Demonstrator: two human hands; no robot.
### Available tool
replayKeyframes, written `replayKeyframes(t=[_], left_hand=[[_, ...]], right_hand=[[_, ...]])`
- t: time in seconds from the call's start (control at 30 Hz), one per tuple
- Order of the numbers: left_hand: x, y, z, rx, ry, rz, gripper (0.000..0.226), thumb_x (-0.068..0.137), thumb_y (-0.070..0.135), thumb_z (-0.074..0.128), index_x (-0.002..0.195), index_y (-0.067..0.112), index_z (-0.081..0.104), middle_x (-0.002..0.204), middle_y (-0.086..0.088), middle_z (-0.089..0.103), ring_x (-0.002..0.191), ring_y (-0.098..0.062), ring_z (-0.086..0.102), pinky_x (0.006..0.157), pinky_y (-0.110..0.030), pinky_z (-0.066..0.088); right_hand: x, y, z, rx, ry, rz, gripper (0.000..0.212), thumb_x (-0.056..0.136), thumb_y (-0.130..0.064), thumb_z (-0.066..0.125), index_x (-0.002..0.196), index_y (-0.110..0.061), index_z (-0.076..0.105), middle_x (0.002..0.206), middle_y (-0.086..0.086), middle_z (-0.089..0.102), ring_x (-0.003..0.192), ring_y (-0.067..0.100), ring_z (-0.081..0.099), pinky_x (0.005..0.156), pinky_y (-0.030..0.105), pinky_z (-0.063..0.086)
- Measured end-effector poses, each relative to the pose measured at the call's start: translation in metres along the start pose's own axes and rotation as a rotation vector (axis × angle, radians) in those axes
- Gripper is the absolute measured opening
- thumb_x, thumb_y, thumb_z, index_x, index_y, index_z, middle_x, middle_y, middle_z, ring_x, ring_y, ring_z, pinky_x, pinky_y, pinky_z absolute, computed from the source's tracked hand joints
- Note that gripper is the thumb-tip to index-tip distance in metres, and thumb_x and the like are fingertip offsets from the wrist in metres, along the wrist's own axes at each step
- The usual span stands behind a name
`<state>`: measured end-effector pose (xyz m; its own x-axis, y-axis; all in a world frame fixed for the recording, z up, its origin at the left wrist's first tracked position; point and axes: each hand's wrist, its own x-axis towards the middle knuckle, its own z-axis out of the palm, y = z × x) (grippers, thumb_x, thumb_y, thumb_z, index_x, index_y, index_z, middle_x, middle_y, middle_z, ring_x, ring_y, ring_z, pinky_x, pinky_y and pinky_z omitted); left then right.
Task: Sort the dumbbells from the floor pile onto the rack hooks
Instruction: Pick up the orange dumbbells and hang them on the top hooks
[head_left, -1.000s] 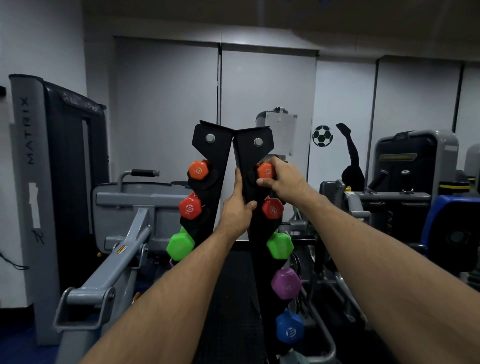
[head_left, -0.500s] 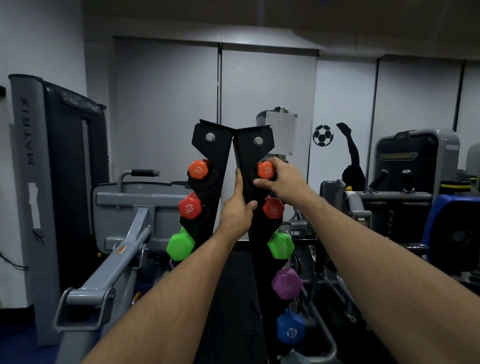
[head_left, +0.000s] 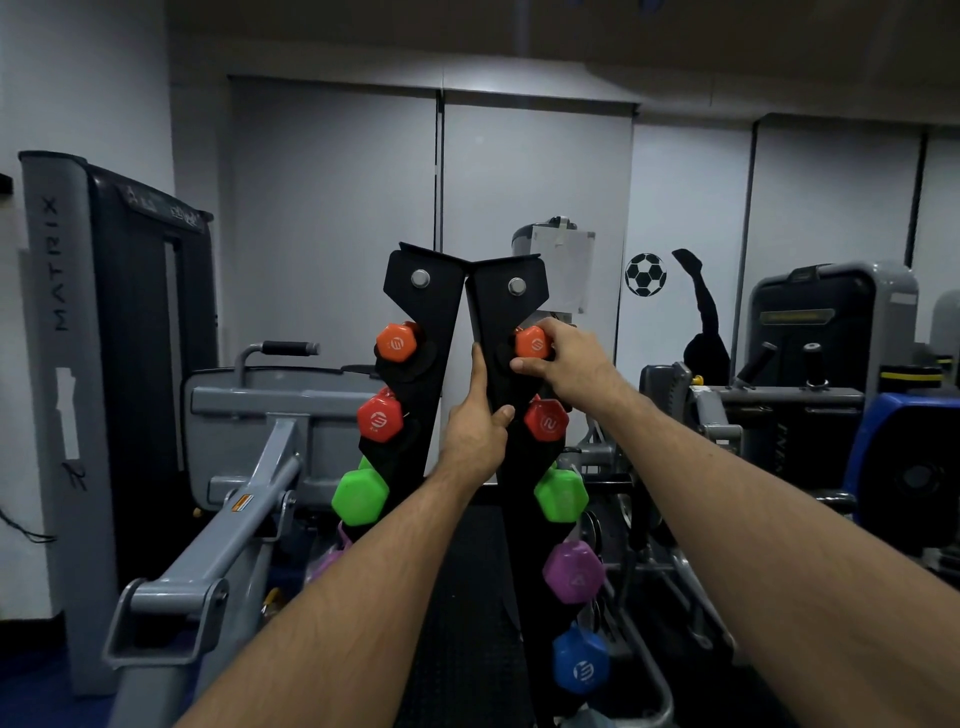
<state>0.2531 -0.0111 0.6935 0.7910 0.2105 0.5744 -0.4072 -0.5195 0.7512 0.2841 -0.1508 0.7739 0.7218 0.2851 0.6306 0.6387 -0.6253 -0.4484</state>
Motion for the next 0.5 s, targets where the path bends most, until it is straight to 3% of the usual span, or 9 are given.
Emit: replayKeyframes(t=[0.2,0.5], left_hand=[[-0.0004,0.0002,-0.0016,-0.007,-0.016,0.023,0.094,0.103,0.013,0.054,0.154,0.055,-0.013,0.139,-0.003,0.059,0.092,-0.008,0.065,0.077,-0.029,0.058],[-0.0042,0.0053,-0.0034,0.001,-0.011,-0.009,0.095,0.103,0.014,0.054,0.150,0.060,-0.015,0.138,-0.006,0.060,0.099,-0.017,0.068,0.084,-0.039,0.061]], right_hand=[[0.0009,-0.0033,0.0041,-0.055,0.012,0.013,0.059,0.089,-0.050,0.075,0.134,-0.018,0.053,0.123,0.004,0.064,0.110,0.022,0.062,0.101,0.045,0.053],[-0.0023,0.0004,0.0078,-0.028,0.036,0.010,0.064,0.088,-0.048,0.076,0.141,-0.022,0.050,0.127,0.005,0.065,0.113,0.024,0.063,0.102,0.046,0.053]])
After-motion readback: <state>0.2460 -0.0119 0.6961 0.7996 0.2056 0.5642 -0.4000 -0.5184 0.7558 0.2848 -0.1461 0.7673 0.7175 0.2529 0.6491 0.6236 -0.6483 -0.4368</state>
